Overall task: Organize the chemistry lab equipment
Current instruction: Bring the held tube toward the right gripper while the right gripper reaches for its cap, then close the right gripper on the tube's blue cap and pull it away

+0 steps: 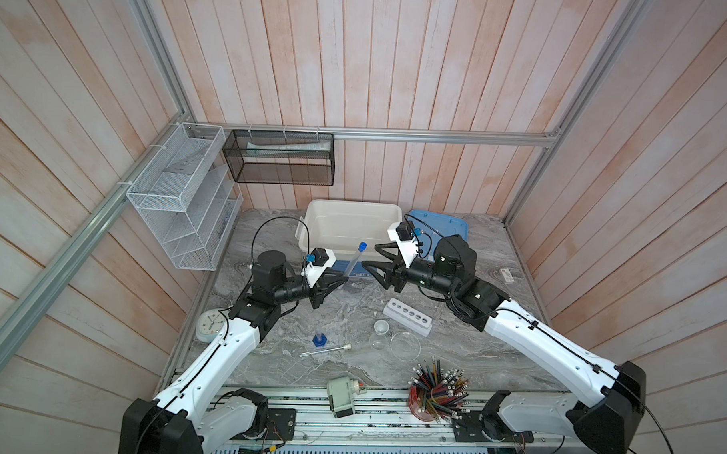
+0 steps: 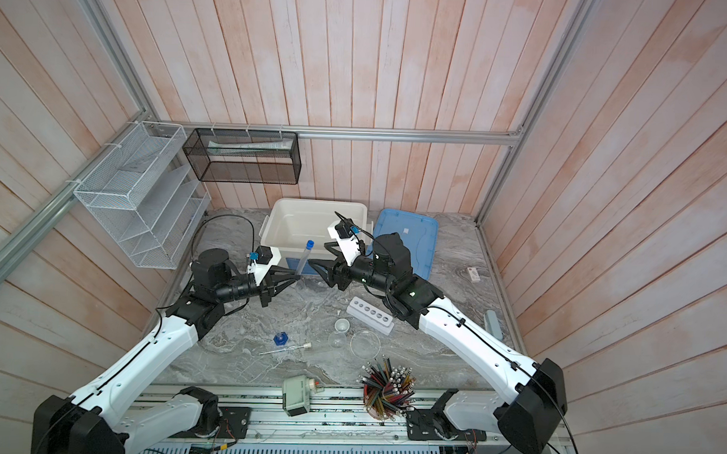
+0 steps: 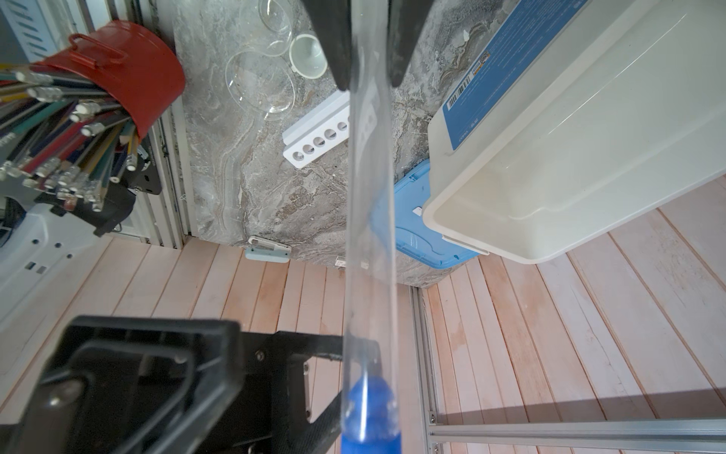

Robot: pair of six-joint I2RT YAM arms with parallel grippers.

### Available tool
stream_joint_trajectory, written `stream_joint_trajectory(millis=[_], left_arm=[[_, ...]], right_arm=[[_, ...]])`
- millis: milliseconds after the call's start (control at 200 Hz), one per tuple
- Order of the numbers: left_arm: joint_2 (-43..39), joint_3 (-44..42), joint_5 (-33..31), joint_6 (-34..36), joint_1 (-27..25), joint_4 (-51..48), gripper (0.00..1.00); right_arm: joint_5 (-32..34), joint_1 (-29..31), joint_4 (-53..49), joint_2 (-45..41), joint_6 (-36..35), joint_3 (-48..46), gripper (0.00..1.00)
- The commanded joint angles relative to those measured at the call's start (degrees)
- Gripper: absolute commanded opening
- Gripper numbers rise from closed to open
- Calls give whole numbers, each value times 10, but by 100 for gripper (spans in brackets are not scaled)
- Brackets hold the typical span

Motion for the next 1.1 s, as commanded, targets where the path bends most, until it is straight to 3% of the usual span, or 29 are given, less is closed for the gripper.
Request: stream_joint_trajectory(millis=[0, 750, 845, 1095], left_arm=[[-3, 17, 16, -2, -5, -5, 8], [1, 7, 18, 4, -17, -4, 8], [1, 7, 16, 5, -17, -3, 8], [-1, 1, 9, 8, -18, 4, 13]], right_arm=[[-15, 5, 30, 4, -3, 18, 62], [-19, 19, 68, 41, 15, 21, 33], [-14, 19, 70, 38, 16, 19, 23], [-2, 19, 62, 38, 16, 21, 19]])
